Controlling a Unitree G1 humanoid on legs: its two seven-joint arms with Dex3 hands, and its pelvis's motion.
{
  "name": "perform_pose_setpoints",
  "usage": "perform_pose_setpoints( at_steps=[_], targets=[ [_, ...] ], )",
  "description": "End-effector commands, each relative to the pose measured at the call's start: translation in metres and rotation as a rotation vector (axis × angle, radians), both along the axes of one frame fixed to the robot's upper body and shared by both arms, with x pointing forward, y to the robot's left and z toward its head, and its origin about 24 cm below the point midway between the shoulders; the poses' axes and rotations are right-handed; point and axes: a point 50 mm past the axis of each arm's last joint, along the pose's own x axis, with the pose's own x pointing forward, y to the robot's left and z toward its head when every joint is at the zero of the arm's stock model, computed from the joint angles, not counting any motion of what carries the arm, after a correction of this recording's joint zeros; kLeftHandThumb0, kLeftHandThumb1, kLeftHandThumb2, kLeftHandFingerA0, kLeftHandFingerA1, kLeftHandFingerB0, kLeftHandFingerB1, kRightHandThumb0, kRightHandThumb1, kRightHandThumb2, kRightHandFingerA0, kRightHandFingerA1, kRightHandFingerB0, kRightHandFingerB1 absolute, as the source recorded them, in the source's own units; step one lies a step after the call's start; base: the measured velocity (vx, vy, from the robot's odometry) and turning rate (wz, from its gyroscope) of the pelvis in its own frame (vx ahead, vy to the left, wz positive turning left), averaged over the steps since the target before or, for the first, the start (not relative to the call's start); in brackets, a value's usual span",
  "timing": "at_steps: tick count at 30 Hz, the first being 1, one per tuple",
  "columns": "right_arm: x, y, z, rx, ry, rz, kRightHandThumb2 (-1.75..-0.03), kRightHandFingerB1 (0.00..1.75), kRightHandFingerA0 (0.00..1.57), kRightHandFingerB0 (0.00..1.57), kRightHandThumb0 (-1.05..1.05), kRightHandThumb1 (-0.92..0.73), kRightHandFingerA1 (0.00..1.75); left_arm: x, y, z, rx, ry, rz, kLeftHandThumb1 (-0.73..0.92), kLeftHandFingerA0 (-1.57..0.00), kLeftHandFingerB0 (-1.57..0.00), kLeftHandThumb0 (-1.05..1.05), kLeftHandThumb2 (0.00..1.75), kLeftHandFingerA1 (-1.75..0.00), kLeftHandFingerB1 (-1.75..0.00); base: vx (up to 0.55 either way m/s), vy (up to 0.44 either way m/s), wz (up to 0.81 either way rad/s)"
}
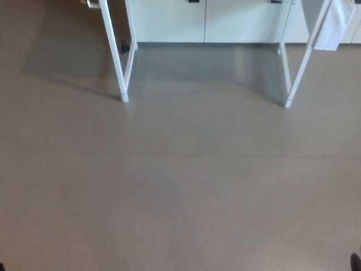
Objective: The robot walk towards a table in front and uses its left hand to pick up the pot from the base and pour water to the cup on the right hand side
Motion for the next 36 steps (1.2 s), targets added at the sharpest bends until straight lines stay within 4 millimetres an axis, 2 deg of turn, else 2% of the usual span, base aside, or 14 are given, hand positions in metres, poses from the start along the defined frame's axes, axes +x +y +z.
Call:
perform_pose_setpoints(
  at_steps=[1, 5, 7, 12, 15, 17, 18, 20, 21, 22, 23, 27, 28, 36],
  targets=[
    [-0.01, -0.006, -0.001, -0.025, 0.014, -0.01, -0.64, 0.32, 0.25, 0.11, -0.78, -0.78, 0.45, -0.008, 0.004, -0.002, 0.01, 0.042, -0.029, 0.77, -0.16, -0.06, -0.74, 0.95, -0.86, -0.77, 0.17, -0.185, -0.12],
    [-0.012, -0.005, -0.002, -0.028, 0.019, 0.0, -0.64, 0.32, 0.25, 0.11, -0.78, -0.78, 0.44, -0.012, 0.004, -0.003, 0.002, 0.06, -0.048, 0.56, -0.23, -0.2, -0.73, 1.09, -0.77, -0.74, 0.19, -0.09, -0.03],
    [-0.013, -0.006, -0.002, -0.028, 0.022, -0.001, -0.94, 0.42, 0.2, 0.09, -0.8, -0.63, 0.51, -0.013, 0.004, -0.004, 0.001, 0.065, -0.06, 0.55, -0.24, -0.19, -0.72, 1.08, -0.77, -0.72, 0.17, 0.01, -0.1],
    [-0.017, -0.005, -0.003, -0.018, 0.021, -0.006, -0.92, 0.42, 0.2, 0.09, -0.78, -0.64, 0.51, -0.017, 0.003, -0.006, 0.004, 0.082, -0.073, 0.58, -0.18, -0.15, -0.74, 1.09, -0.74, -0.7, 0.2, 0.13, -0.04],
    [-0.018, -0.005, -0.004, -0.021, 0.032, -0.006, -0.63, 0.31, 0.25, 0.1, -0.75, -0.8, 0.43, -0.019, 0.003, -0.007, 0.019, 0.098, -0.092, 0.61, -0.2, -0.15, -0.74, 1.09, -0.75, -0.7, 0.23, 0.298, 0.09],
    [-0.018, -0.005, -0.004, -0.028, 0.035, 0.005, -0.95, 0.41, 0.19, 0.06, -0.77, -0.63, 0.51, -0.019, 0.003, -0.007, 0.014, 0.091, -0.078, 0.61, -0.21, -0.15, -0.74, 1.08, -0.76, -0.7, 0.24, 0.11, 0.07],
    [-0.018, -0.004, -0.004, -0.017, 0.028, -0.002, -0.63, 0.32, 0.24, 0.11, -0.74, -0.78, 0.44, -0.018, 0.004, -0.006, 0.009, 0.085, -0.072, 0.6, -0.2, -0.15, -0.72, 1.09, -0.75, -0.7, 0.2, 0.057, 0.01],
    [-0.018, -0.004, -0.004, -0.014, 0.026, -0.002, -0.63, 0.33, 0.24, 0.1, -0.75, -0.79, 0.43, -0.018, 0.003, -0.006, 0.01, 0.083, -0.072, 0.62, -0.2, -0.16, -0.72, 1.07, -0.75, -0.7, 0.18, 0.023, 0.08],
    [-0.018, -0.004, -0.005, -0.011, 0.029, -0.004, -1.06, 0.5, 0.02, 0.01, -0.39, -0.48, 0.49, -0.018, 0.003, -0.006, 0.019, 0.085, -0.081, 0.62, -0.2, -0.16, -0.73, 1.09, -0.75, -0.71, 0.23, -0.009, 0.1],
    [-0.018, -0.004, -0.005, -0.013, 0.034, -0.006, -1.07, 0.5, 0.02, 0.01, -0.39, -0.49, 0.49, -0.018, 0.003, -0.006, 0.022, 0.084, -0.086, 0.62, -0.21, -0.18, -0.73, 1.1, -0.76, -0.72, 0.22, -0.051, 0.09],
    [-0.019, -0.004, -0.005, -0.015, 0.036, -0.005, -0.94, 0.41, 0.18, 0.06, -0.76, -0.62, 0.51, -0.018, 0.003, -0.006, 0.023, 0.085, -0.088, 0.61, -0.22, -0.18, -0.74, 1.1, -0.77, -0.73, 0.24, -0.075, 0.06],
    [-0.022, -0.005, -0.006, -0.025, 0.05, -0.004, -0.91, 0.42, 0.2, 0.08, -0.76, -0.62, 0.5, -0.02, 0.003, -0.007, 0.009, 0.09, -0.081, 0.62, -0.17, -0.14, -0.72, 1.08, -0.75, -0.71, 0.24, -0.147, 0.11],
    [-0.022, -0.005, -0.006, -0.015, 0.045, -0.015, -0.62, 0.31, 0.26, 0.12, -0.72, -0.74, 0.43, -0.02, 0.003, -0.007, -0.004, 0.082, -0.067, 0.61, -0.16, -0.1, -0.71, 1.05, -0.75, -0.7, 0.28, -0.162, -0.75],
    [-0.019, -0.005, -0.007, -0.039, 0.072, -0.02, -0.78, 0.41, 0.2, 0.07, -0.67, -0.48, 0.52, -0.015, 0.003, -0.006, 0.012, 0.076, -0.052, 0.34, -0.06, -0.01, -0.51, 1.07, -0.68, -0.62, 0.21, -0.095, 0.04]
  ],
)
